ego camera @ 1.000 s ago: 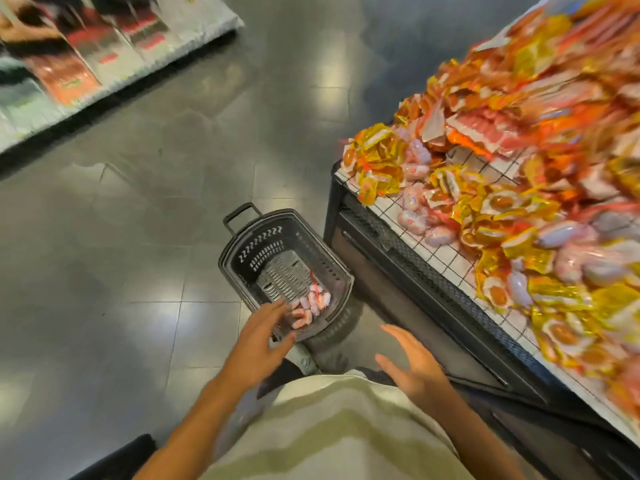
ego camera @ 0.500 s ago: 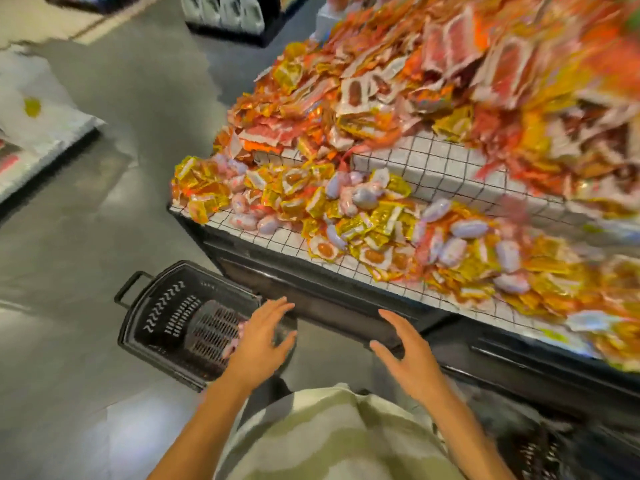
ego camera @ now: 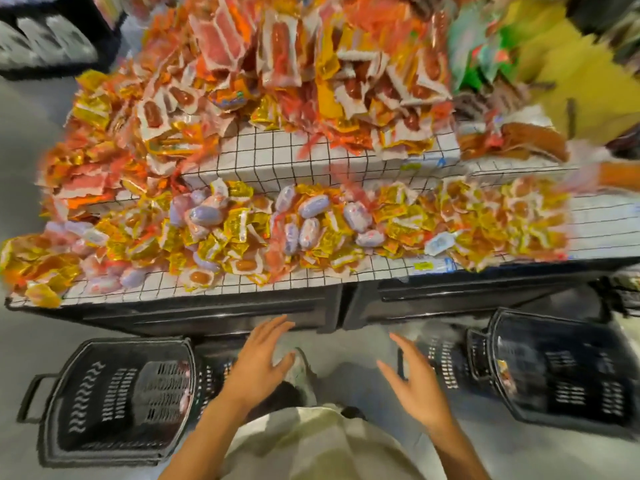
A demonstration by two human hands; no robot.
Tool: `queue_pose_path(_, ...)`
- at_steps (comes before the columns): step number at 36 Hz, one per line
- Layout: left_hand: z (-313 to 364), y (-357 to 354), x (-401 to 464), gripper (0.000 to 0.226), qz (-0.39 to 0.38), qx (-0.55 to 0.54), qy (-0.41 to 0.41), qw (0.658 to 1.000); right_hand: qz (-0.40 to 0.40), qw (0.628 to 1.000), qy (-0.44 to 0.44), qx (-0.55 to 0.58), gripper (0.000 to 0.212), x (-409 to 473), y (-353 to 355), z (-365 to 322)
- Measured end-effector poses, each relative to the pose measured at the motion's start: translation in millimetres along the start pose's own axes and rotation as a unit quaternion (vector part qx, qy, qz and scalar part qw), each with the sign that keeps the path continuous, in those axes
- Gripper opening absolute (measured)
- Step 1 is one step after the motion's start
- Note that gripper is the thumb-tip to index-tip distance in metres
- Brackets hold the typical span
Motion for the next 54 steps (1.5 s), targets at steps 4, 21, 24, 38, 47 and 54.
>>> queue_pose_path(4, 27.2, -5.5, 32.0, 0.05, -0.042, 0.017, -0.028, 0.999, 0.042, 0.997, -0.05, 0.035, 0.062, -1.8, 22.1, 15.9)
queue_pose_path(21, 188.5, -26.3, 187.4, 0.041, -0.105, 0.089, -0.3, 0.944, 0.193, 0.973, -0.107, 0.073, 0.055, 19.5, 133.8, 14.9)
queue_pose_path(24, 208.6, -28.6, 207.1, 0.042, -0.115, 0.095, -0.31, 0.939, 0.211, 0.966, -0.115, 0.096, 0.056, 18.4, 146.5, 27.0)
queue_pose_path(38, 284.7, -57.1, 271.7, 0.047, -0.044, 0.08, -0.267, 0.959, 0.206, 0.975, -0.074, 0.038, 0.06, 68.7, 295.7, 65.4)
queue_pose_path(47, 326.0, -96.6, 313.1, 0.051, -0.033, 0.107, -0.168, 0.979, 0.226, 0.968, 0.041, 0.103, 0.057, 123.2, 410.6, 76.0)
queue_pose_path(54, 338.1, -106.9, 329.2, 0.053, -0.019, 0.098, -0.111, 0.989, 0.212, 0.959, 0.021, 0.186, 0.05, 181.7, 463.5, 105.9)
Point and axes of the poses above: each hand's wrist, its own x-axis towards the middle knuckle, its own y-axis out of the back of the hand, z = x × y, the point moved 10 cm from there along x, towards the middle knuckle, and after that the axes turned 10 degrees about -z, right-handed, at the moved point
